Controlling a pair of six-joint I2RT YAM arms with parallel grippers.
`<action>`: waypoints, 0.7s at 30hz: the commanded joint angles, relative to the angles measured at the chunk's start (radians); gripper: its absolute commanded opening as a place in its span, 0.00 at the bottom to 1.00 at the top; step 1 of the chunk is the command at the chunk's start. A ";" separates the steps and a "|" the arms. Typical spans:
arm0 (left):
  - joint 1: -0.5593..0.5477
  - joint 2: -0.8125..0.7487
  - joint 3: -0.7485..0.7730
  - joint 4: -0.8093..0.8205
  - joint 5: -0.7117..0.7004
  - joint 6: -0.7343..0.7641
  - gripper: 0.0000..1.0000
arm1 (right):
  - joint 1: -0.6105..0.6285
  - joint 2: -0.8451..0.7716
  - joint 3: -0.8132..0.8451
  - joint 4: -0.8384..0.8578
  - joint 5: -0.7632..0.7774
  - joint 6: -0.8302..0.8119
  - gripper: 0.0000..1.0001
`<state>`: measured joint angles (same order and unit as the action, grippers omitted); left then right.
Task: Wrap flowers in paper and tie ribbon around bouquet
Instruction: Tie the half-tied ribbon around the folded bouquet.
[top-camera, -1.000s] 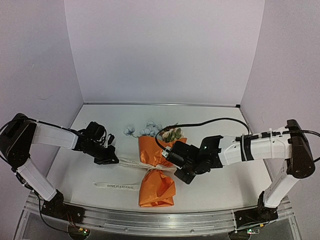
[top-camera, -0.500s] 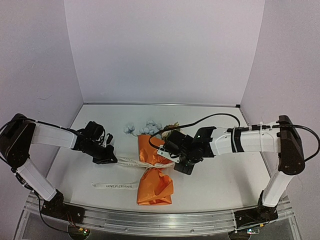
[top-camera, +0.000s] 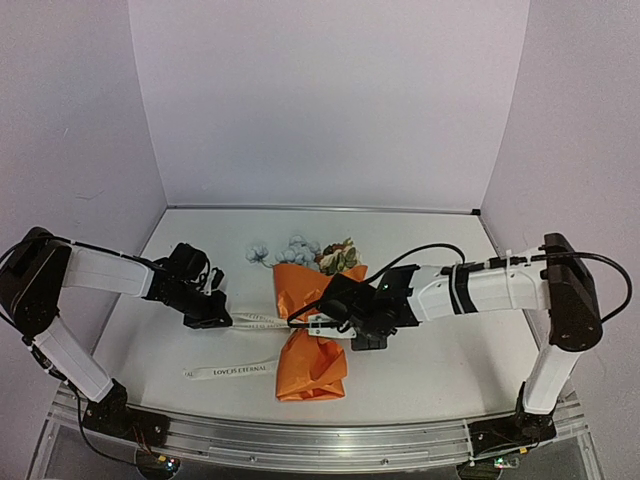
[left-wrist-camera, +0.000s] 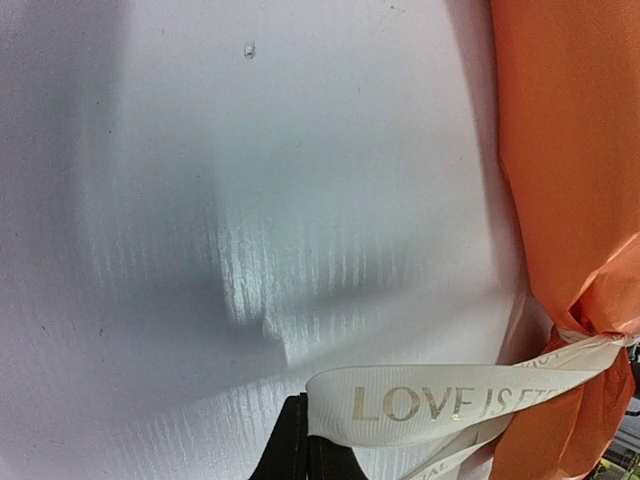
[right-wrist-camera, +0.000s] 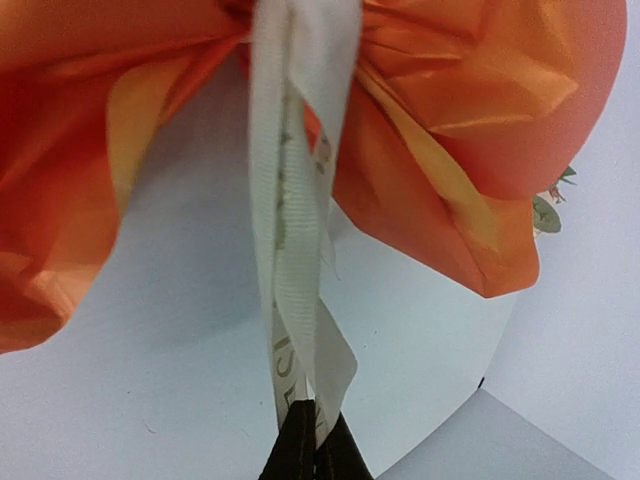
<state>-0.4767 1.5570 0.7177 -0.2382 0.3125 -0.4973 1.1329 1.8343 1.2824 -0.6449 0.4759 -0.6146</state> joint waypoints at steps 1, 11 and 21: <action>0.017 -0.015 0.040 -0.043 -0.049 0.014 0.00 | 0.065 -0.054 -0.013 -0.044 0.018 -0.083 0.00; 0.005 -0.111 0.024 0.048 0.097 0.048 0.03 | 0.079 -0.146 0.078 -0.221 -0.323 0.281 0.00; -0.138 -0.227 0.039 0.067 -0.010 0.083 0.49 | -0.005 -0.068 0.203 -0.243 -0.509 0.553 0.00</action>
<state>-0.5691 1.4184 0.7216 -0.2177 0.3694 -0.4411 1.1837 1.7325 1.4291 -0.8545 0.0596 -0.2306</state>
